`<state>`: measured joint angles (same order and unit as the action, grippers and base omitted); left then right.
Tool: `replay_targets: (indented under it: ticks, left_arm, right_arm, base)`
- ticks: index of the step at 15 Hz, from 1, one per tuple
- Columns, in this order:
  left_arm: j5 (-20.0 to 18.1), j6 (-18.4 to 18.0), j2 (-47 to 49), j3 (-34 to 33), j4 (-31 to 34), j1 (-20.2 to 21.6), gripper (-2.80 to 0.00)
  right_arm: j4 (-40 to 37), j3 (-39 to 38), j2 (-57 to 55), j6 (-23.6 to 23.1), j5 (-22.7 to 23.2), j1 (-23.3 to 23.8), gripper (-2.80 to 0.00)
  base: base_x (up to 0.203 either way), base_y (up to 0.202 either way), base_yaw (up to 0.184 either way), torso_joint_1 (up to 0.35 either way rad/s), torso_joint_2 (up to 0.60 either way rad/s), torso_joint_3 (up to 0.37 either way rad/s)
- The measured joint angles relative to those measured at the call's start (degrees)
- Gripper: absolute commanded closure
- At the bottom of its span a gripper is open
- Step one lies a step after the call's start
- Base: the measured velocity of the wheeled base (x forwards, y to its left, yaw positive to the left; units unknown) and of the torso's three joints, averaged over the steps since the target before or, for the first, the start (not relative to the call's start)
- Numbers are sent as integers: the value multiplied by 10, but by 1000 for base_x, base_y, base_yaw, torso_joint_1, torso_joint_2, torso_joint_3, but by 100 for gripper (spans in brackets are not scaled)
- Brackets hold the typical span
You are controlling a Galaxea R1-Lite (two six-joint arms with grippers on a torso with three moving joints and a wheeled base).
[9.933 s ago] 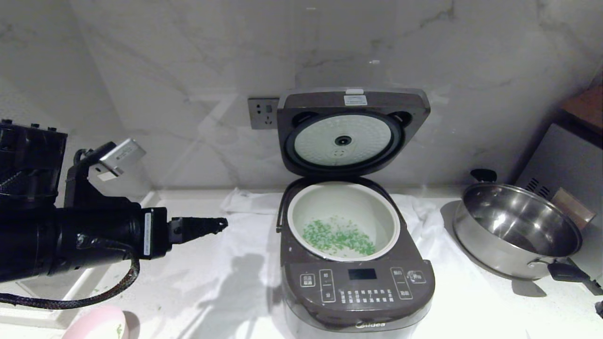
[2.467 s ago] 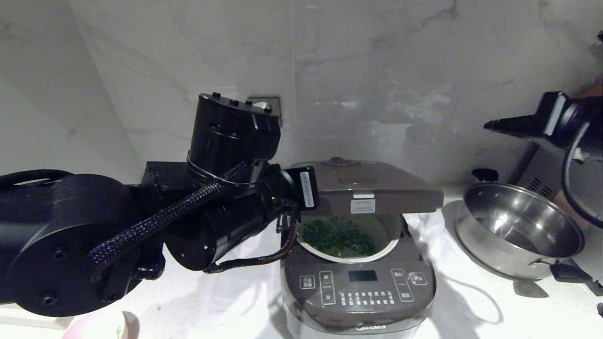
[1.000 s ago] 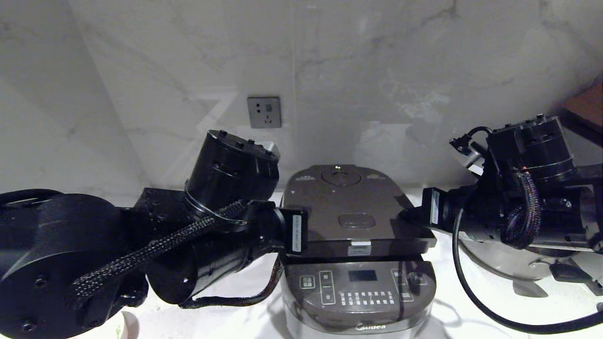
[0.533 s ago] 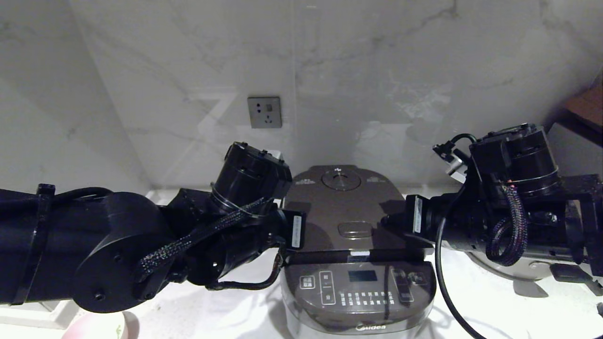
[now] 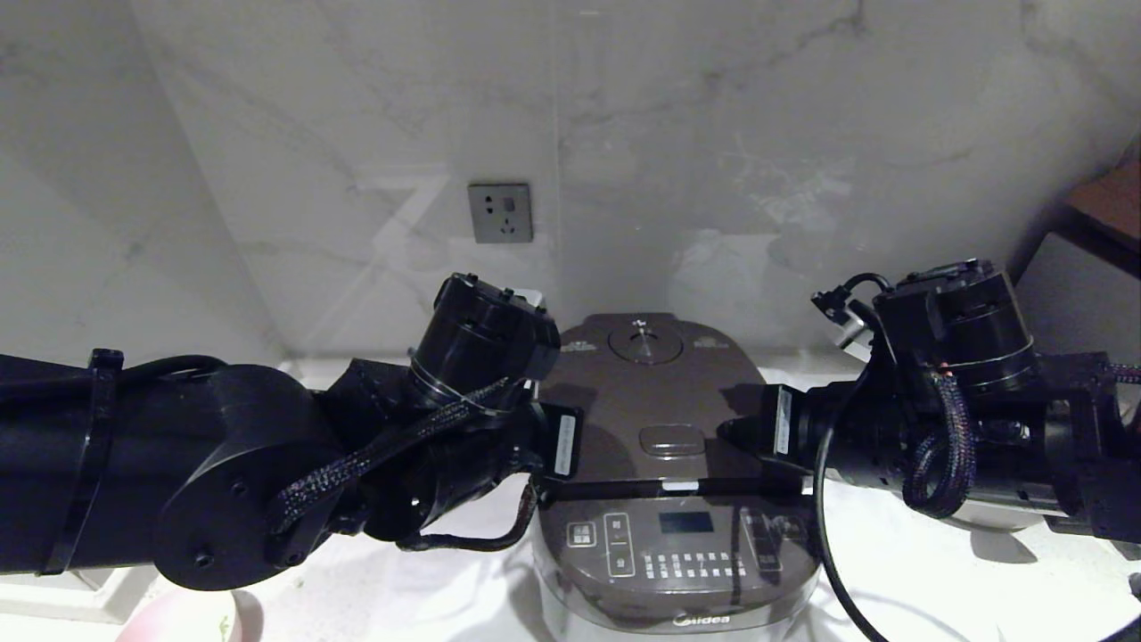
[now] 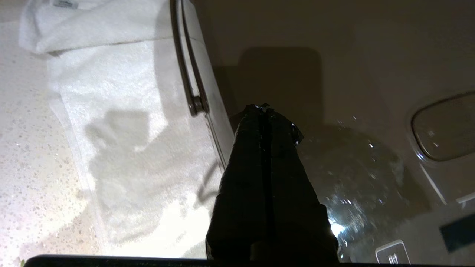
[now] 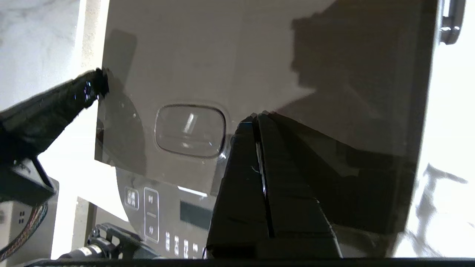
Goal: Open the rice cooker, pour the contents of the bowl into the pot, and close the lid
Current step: Close the rice cooker
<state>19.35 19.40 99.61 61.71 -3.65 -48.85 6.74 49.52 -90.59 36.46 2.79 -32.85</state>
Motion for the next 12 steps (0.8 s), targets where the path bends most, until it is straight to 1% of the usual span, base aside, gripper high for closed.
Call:
replay_targets:
  ticks: [4,8,12]
  left_arm:
    - [0,0,-1,-4,0,-10,0]
    - [0,4,2,-7,-2,-12,0]
    - [-2,8,7,-14,-3,-16,0]
  right_arm:
    - [26,-16,-16,8,2,6,0]
    - [31,-22,-24,10,3,7,0]
    - [54,-37,-34,17,4,6,0]
  base:
    - [0,0,0,0,0,0]
    - [0,0,0,0,0,0]
    - [0,0,0,0,0,0]
